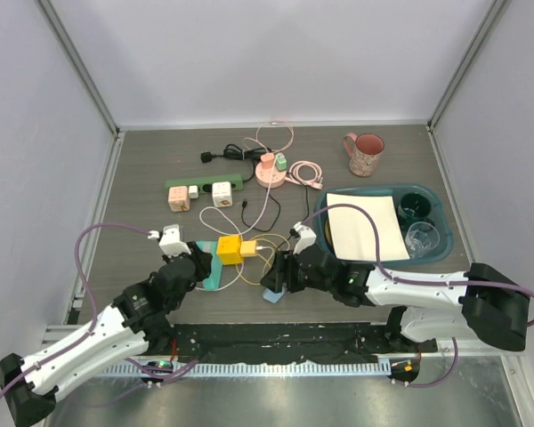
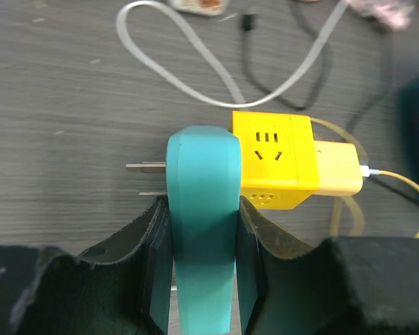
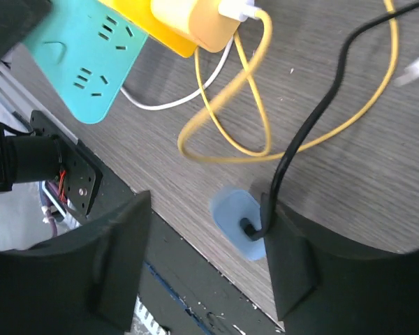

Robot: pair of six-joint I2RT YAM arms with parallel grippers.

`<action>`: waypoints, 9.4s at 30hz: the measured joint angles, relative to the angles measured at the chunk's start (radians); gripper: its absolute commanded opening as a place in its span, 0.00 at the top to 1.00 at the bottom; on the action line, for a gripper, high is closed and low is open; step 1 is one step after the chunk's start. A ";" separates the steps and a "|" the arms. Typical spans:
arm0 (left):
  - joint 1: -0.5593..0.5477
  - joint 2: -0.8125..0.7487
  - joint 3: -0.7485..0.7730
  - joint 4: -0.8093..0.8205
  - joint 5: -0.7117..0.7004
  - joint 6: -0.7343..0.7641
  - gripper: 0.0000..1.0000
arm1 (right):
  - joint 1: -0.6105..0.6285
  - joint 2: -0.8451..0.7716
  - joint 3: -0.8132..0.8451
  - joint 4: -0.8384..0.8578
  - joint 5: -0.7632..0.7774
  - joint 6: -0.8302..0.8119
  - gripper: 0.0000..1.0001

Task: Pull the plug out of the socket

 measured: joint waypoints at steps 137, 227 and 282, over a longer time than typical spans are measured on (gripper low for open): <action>0.342 0.660 0.443 -0.203 0.502 0.238 0.07 | -0.221 0.486 0.384 0.111 -0.286 0.162 0.99; 0.260 0.423 0.242 -0.297 0.137 -0.072 0.98 | -0.262 -0.090 0.212 -0.176 -0.019 -0.190 0.32; 0.243 0.317 0.392 -0.342 0.441 0.102 0.51 | -0.032 0.277 0.102 0.452 -0.134 -0.798 0.99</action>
